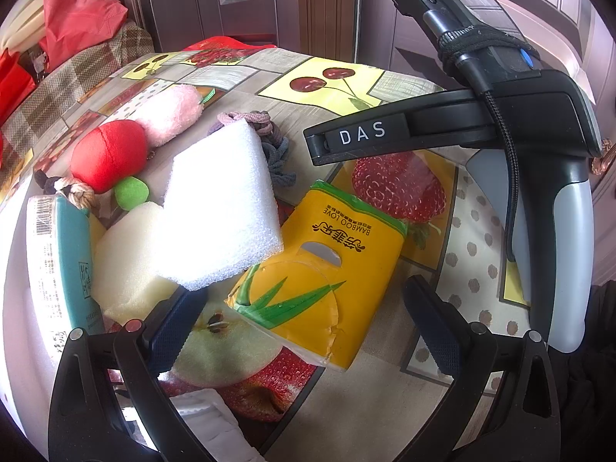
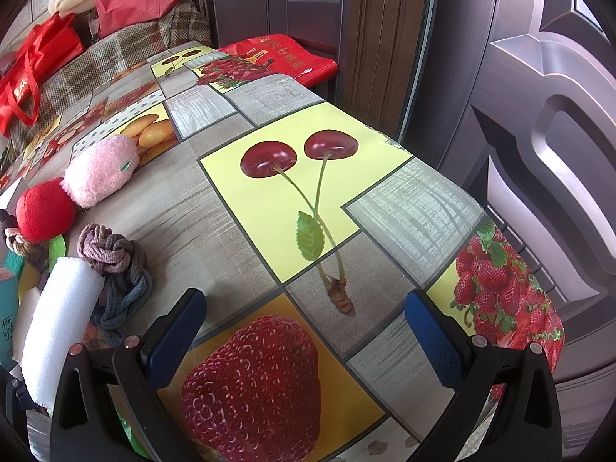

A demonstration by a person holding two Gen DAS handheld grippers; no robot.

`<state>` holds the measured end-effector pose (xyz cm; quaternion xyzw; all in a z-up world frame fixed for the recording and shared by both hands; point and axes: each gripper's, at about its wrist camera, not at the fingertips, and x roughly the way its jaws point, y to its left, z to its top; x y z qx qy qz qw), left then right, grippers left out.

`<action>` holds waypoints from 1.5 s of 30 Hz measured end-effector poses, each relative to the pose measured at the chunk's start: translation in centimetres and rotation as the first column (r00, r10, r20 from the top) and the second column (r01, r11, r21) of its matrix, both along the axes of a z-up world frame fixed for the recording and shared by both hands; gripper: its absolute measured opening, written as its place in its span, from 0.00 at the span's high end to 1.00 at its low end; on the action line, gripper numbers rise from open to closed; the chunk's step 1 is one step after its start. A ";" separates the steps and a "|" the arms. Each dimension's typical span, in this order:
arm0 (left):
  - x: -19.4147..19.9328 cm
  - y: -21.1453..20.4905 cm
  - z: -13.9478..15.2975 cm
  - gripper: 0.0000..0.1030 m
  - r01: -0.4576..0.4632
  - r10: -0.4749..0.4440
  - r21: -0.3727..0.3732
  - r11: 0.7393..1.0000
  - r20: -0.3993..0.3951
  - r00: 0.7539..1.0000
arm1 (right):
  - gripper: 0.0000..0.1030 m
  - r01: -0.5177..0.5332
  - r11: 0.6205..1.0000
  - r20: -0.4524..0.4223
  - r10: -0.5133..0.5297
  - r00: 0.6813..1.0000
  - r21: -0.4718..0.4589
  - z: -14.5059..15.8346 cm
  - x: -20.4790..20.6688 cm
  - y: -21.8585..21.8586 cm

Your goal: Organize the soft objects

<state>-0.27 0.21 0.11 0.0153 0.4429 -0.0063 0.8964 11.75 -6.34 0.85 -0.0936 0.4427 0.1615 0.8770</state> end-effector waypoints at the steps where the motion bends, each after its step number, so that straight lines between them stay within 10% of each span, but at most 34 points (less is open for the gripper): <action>1: 0.0 0.0 0.0 0.01 0.000 0.000 0.000 1.000 0.000 1.000 | 0.00 0.000 1.000 0.000 0.000 1.000 0.000 0.0 0.0 0.0; 45: -0.4 -0.5 0.2 0.01 0.035 -0.035 -0.014 0.999 0.009 0.999 | 0.00 0.000 1.000 0.000 0.000 1.000 0.001 0.0 0.0 0.0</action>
